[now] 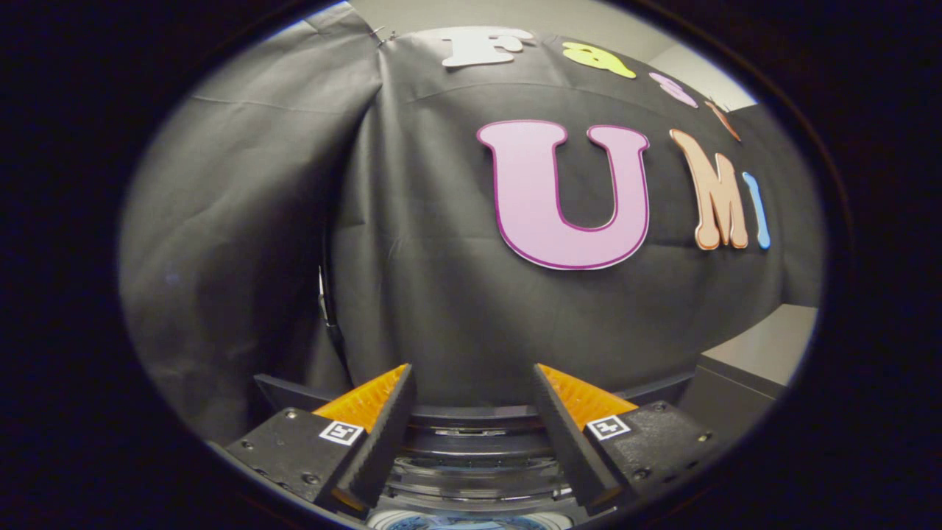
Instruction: Put the clothes into the washing machine and then close the washing machine lid.
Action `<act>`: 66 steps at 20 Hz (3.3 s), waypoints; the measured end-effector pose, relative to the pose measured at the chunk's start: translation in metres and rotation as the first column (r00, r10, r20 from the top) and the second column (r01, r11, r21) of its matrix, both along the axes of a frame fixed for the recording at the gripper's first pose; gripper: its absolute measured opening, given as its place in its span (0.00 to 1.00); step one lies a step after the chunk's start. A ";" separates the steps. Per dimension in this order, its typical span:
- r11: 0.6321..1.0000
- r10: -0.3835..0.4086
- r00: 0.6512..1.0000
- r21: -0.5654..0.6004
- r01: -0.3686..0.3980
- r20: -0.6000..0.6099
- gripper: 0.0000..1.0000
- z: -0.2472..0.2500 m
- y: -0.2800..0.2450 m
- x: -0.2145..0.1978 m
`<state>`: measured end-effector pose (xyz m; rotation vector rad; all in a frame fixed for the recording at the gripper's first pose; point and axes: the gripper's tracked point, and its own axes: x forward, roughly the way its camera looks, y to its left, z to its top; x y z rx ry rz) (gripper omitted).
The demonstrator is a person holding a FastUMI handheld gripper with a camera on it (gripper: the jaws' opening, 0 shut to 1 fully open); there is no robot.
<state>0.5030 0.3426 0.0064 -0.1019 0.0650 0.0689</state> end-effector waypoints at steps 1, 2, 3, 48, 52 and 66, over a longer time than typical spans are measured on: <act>1.000 0.000 1.000 0.002 0.000 -0.002 0.95 0.001 -0.001 0.000; 1.000 0.001 1.000 0.003 -0.001 -0.001 0.95 0.001 -0.001 0.000; 1.000 0.001 1.000 0.003 -0.001 -0.001 0.95 0.003 -0.001 -0.001; 1.000 0.003 0.998 -0.003 -0.003 0.065 0.94 -0.007 -0.007 -0.054; 1.000 0.001 0.997 0.001 -0.001 0.076 0.94 -0.008 -0.007 -0.058; 1.000 0.013 0.997 0.002 -0.014 0.074 0.94 -0.012 -0.010 -0.064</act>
